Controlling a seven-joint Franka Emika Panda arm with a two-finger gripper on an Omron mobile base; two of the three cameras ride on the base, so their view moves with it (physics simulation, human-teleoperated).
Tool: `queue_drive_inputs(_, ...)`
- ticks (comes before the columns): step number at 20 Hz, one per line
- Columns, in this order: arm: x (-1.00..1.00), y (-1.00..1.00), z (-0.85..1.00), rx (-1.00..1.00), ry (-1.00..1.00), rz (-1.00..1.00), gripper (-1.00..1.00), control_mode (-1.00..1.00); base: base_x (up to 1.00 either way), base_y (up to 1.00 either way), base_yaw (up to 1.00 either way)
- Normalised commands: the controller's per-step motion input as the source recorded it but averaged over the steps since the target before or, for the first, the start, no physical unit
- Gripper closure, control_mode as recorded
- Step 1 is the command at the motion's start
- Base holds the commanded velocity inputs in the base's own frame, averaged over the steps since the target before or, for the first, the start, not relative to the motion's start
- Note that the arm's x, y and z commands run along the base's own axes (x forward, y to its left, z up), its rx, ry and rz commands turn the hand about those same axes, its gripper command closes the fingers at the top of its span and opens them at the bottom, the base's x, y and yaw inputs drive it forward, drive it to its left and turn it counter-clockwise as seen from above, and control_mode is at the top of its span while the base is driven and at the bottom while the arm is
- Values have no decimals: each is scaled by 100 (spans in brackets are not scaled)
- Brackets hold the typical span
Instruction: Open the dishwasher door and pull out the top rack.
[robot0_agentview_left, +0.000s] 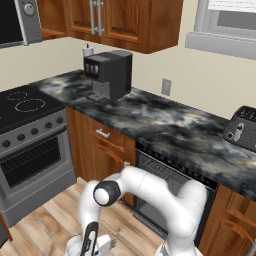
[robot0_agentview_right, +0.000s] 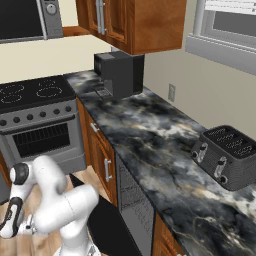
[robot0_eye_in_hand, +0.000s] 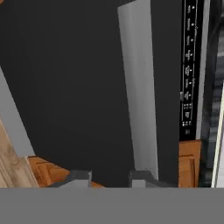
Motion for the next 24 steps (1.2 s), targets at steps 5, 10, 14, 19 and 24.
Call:
queue_drive_inputs(5, -11, -5, 100, 0, -26, 0, -100, -100, 0, 0, 0)
queue_drive_inputs(10, 0, -23, 100, 1, -18, 0, -100, -100, 0, 0, 0)
queue_drive_inputs(14, 1, -24, 100, 4, -11, 0, -100, -100, 0, 0, 0)
queue_drive_inputs(19, 0, -24, 100, 11, -9, 0, -100, -100, 0, 0, 0)
queue_drive_inputs(24, 0, -37, 100, 24, 0, 0, -100, -100, 0, 0, 0)
